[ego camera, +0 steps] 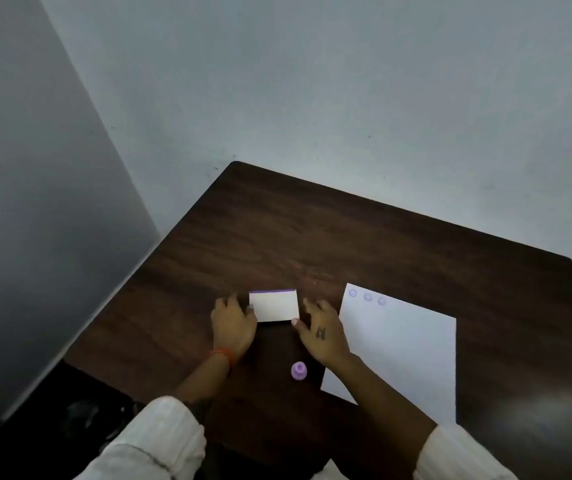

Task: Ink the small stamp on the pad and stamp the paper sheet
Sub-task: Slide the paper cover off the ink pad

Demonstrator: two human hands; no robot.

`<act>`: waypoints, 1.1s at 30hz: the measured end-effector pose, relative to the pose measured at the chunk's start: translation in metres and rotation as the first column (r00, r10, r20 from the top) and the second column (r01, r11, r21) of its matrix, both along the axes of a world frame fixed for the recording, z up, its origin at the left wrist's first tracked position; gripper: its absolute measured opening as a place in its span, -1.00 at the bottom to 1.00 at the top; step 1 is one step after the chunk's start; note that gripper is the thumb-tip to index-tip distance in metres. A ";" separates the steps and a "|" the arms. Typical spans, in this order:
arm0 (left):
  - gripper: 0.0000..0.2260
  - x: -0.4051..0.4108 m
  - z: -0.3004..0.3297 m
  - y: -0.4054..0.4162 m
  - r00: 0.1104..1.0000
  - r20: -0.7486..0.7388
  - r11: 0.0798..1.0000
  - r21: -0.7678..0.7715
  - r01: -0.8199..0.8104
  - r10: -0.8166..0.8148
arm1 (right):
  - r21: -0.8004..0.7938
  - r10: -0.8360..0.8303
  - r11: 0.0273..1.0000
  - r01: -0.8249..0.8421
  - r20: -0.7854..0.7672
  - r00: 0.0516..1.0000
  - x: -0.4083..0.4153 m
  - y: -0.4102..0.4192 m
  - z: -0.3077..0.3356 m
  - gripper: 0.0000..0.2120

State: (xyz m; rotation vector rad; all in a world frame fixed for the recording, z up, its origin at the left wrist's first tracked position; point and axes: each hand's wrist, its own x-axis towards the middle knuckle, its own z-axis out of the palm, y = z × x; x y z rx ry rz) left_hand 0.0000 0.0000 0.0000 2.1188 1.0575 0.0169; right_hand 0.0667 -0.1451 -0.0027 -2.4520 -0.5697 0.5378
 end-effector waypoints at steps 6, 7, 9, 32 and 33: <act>-0.69 0.006 -0.006 0.006 0.992 0.082 0.992 -0.080 0.100 -0.093 | 0.018 -0.032 0.999 0.032 -0.023 0.999 0.004 0.020 -0.002 -0.58; -0.70 0.006 -0.007 0.007 0.990 0.094 0.991 -0.070 0.114 -0.108 | 0.016 -0.041 0.999 0.041 -0.012 0.999 0.005 0.022 -0.003 -0.58; -0.68 0.006 -0.005 0.008 0.989 0.093 0.991 -0.066 0.118 -0.112 | 0.006 -0.061 0.998 0.061 0.005 0.998 0.006 0.024 -0.003 -0.57; -0.65 -0.093 -0.008 0.022 0.992 0.076 0.993 0.058 -0.105 0.101 | 0.059 0.107 0.993 -0.106 -0.018 0.994 -0.060 0.051 -0.002 -0.71; -0.65 -0.094 -0.009 0.022 0.993 0.066 0.993 0.063 -0.103 0.099 | 0.036 0.112 0.993 -0.111 -0.025 0.993 -0.061 0.052 -0.004 -0.71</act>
